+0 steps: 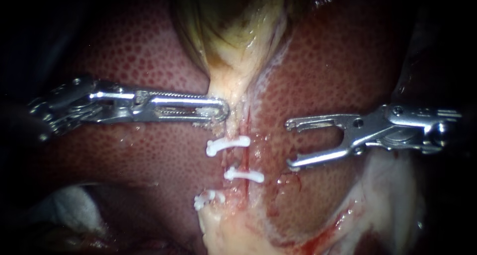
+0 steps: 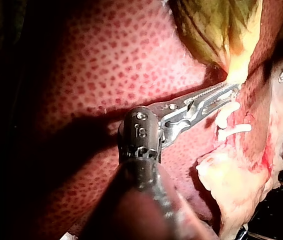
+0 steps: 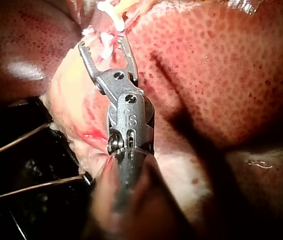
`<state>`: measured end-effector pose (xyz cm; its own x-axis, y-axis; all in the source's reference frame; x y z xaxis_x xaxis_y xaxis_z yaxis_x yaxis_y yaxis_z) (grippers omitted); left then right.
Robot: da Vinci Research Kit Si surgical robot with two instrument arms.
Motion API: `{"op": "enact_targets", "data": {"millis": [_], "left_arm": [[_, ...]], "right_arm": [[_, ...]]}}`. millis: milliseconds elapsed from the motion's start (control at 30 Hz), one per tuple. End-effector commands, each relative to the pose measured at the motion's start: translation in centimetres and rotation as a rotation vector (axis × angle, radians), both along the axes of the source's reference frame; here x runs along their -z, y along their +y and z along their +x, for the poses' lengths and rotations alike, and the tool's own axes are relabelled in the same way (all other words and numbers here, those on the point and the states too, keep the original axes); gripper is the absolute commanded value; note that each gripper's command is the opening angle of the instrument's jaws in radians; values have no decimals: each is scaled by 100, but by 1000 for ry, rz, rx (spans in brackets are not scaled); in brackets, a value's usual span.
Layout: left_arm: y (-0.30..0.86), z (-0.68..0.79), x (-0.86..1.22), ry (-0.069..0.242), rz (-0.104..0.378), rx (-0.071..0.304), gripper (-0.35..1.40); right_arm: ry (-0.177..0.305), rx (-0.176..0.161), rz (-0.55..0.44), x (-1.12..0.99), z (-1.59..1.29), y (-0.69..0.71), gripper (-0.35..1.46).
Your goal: Going back first clip right tube
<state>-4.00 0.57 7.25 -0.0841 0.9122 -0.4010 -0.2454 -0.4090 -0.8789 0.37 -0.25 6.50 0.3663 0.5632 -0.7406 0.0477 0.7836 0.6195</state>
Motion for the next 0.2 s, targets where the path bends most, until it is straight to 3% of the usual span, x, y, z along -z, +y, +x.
{"op": "enact_targets", "data": {"millis": [33, 200], "left_arm": [[0, 0, 0, 0, 0, 0, -35], [1, 0, -1, 0, 0, -1, -35]], "right_arm": [[1, 1, -5, 1, 0, 0, 49], [2, 2, -5, 1, -1, 1, 49]]}}
